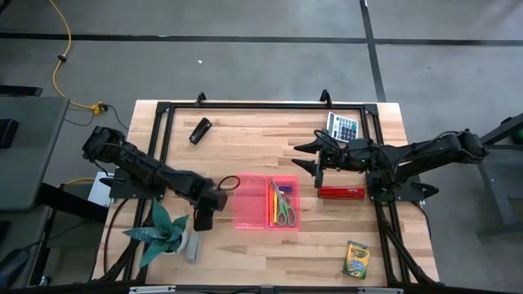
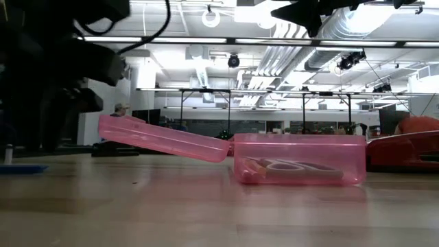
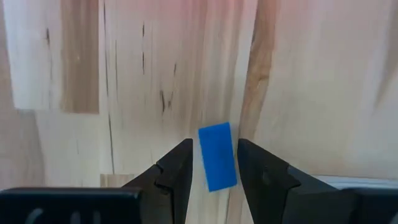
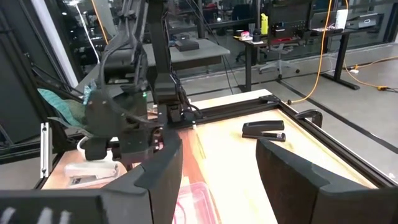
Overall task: Pack school essentials
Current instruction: Put the blue eraser into the pink supply box
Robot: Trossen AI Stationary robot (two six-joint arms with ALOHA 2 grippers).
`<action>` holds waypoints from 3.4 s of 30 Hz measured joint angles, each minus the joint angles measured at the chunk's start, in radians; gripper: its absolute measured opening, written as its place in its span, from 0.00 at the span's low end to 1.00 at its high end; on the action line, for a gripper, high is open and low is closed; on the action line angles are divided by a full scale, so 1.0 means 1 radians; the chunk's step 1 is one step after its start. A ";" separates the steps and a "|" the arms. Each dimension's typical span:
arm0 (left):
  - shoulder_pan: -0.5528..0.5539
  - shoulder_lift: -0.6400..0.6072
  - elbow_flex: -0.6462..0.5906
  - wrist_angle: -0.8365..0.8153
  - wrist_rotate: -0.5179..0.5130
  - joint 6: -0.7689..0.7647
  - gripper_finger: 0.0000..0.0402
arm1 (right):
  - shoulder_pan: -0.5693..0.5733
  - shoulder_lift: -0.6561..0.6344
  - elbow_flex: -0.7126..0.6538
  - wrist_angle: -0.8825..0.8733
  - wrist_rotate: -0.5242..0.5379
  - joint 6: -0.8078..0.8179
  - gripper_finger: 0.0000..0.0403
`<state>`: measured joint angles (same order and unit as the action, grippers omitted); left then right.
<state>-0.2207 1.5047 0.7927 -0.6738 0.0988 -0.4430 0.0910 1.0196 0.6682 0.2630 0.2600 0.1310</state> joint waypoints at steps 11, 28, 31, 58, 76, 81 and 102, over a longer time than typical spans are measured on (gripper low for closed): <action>-0.113 0.003 -0.027 0.034 -0.130 -0.129 0.29 | 0.000 0.000 0.000 -0.008 0.000 0.000 0.49; -0.130 0.073 -0.026 0.045 -0.140 -0.173 0.57 | 0.000 0.000 0.000 -0.032 0.000 0.000 0.49; -0.130 0.096 -0.022 0.047 -0.145 -0.208 0.57 | 0.000 0.000 0.000 -0.039 0.000 0.000 0.49; -0.074 -0.003 0.015 0.040 -0.178 -0.079 0.21 | 0.000 0.000 0.000 -0.036 0.025 0.000 0.49; 0.218 -0.643 -0.065 0.640 -0.447 0.180 0.21 | 0.000 0.000 -0.001 -0.003 0.023 0.003 0.49; 0.257 -0.666 -0.226 0.987 -0.392 0.187 0.21 | 0.000 0.000 -0.001 0.011 0.018 0.003 0.49; 0.307 -0.562 -0.355 1.352 -0.266 0.158 0.21 | 0.000 0.000 -0.001 0.019 0.017 0.002 0.49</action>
<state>0.0860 0.9428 0.4374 0.6785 -0.1668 -0.2848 0.0914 1.0195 0.6674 0.2821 0.2772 0.1329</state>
